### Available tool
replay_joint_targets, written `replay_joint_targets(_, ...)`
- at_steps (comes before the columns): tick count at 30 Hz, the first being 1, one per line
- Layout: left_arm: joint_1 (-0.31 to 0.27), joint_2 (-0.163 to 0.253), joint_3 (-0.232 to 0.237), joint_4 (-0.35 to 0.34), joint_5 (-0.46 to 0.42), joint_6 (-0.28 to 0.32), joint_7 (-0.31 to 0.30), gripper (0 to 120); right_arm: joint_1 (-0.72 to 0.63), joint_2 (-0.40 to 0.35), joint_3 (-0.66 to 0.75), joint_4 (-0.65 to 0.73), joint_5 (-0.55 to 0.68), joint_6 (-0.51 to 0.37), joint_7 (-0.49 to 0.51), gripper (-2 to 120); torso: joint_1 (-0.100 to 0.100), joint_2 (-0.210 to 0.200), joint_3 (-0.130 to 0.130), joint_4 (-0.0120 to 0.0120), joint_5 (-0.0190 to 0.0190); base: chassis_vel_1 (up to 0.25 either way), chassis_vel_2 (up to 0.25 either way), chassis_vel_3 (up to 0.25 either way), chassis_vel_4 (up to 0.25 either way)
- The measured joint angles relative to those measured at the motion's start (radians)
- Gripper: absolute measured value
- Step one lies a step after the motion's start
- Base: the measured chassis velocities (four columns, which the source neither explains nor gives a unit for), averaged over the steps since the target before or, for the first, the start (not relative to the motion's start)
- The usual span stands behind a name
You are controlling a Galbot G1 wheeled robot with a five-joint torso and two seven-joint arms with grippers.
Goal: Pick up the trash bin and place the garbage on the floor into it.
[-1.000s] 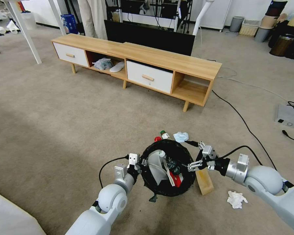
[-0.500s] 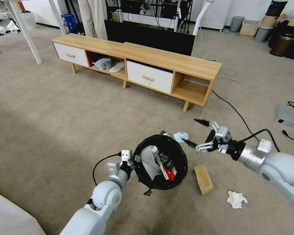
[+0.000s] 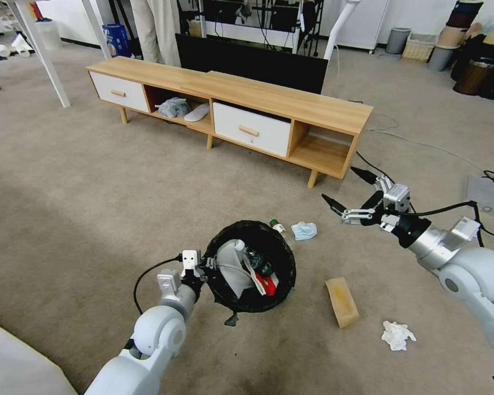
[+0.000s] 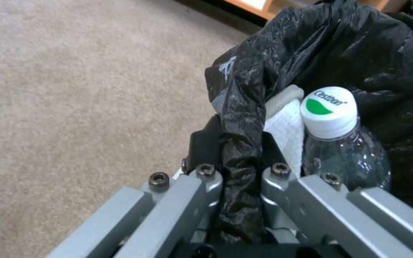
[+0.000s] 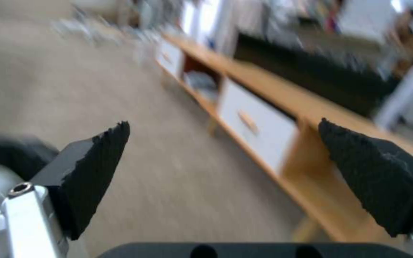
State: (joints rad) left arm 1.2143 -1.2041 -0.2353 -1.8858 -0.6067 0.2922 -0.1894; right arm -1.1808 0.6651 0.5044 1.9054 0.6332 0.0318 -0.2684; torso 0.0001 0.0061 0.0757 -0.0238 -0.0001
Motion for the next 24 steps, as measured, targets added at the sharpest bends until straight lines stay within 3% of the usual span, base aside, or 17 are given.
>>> replay_joint_targets(7,0.004,0.002,-0.014,-0.005,-0.001,0.001,0.0,4,-0.031,0.038,-0.024,-0.065,-0.053,-0.142,0.153,100,0.0,0.0,0.0,0.0,0.0002,0.0,0.0,0.0,0.0)
replay_joint_targets(9,0.004,0.003,-0.014,-0.005,-0.001,0.001,0.0,4,-0.048,0.055,-0.039,-0.091,-0.05,-0.231,0.256,100,0.0,0.0,0.0,0.0,0.0003,0.0,0.0,0.0,0.0)
replay_joint_targets(11,0.004,0.003,-0.014,-0.005,-0.002,0.001,0.0,4,-0.056,0.057,-0.042,-0.097,-0.048,-0.258,0.277,100,0.0,0.0,0.0,0.0,0.0002,0.0,0.0,0.0,0.0)
replay_joint_targets(12,0.004,0.003,-0.014,-0.005,-0.002,0.001,-0.001,4,-0.07,0.059,-0.043,-0.104,-0.038,-0.327,0.319,100,0.0,0.0,0.0,0.0,0.0001,0.0,0.0,0.0,0.0)
replay_joint_targets(13,0.004,0.003,-0.014,-0.005,-0.002,0.001,-0.001,4,-0.07,0.059,-0.043,-0.104,-0.038,-0.327,0.319,100,0.0,0.0,0.0,0.0,0.0001,0.0,0.0,0.0,0.0)
replay_joint_targets(15,0.002,0.005,-0.015,-0.005,-0.005,0.001,-0.001,4,-0.101,0.059,-0.044,-0.113,0.003,-0.436,0.363,100,0.0,0.0,0.0,-0.0002,0.0001,0.0,0.0,0.0,0.0)
replay_joint_targets(24,0.001,0.004,-0.022,-0.005,-0.007,0.001,-0.003,4,-0.138,0.072,-0.042,-0.149,0.009,-0.615,0.402,100,0.0,0.0,0.0,-0.0001,0.0001,0.0,0.0,0.0,0.0)
